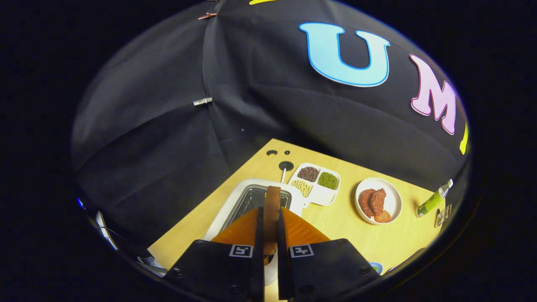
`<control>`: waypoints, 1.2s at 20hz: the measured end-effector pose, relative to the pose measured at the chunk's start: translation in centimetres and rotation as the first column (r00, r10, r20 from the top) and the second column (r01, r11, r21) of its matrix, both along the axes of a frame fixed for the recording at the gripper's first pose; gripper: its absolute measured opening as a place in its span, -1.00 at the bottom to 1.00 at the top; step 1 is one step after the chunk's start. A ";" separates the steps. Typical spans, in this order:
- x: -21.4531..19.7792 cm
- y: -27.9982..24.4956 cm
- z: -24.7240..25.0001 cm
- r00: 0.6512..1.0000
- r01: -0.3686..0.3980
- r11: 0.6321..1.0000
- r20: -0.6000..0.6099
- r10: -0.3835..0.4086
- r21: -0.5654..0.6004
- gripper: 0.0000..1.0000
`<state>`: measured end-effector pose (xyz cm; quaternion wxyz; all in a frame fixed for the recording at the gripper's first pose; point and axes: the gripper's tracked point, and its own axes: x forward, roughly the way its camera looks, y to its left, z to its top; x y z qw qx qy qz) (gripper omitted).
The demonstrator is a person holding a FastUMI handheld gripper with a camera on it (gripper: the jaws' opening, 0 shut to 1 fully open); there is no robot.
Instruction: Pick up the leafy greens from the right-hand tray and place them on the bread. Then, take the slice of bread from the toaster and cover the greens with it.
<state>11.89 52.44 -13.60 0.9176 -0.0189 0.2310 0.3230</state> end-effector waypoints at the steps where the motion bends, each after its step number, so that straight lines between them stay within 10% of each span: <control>1: -0.3 -0.7 1.0 1.000 -0.002 1.000 0.011 0.002 0.017 -0.65; 11: -1.7 -15.0 6.6 0.992 0.095 0.992 0.077 -0.101 0.084 -0.66; 24: -4.4 -31.1 -2.6 0.905 0.425 0.897 -0.076 -0.418 0.121 -0.66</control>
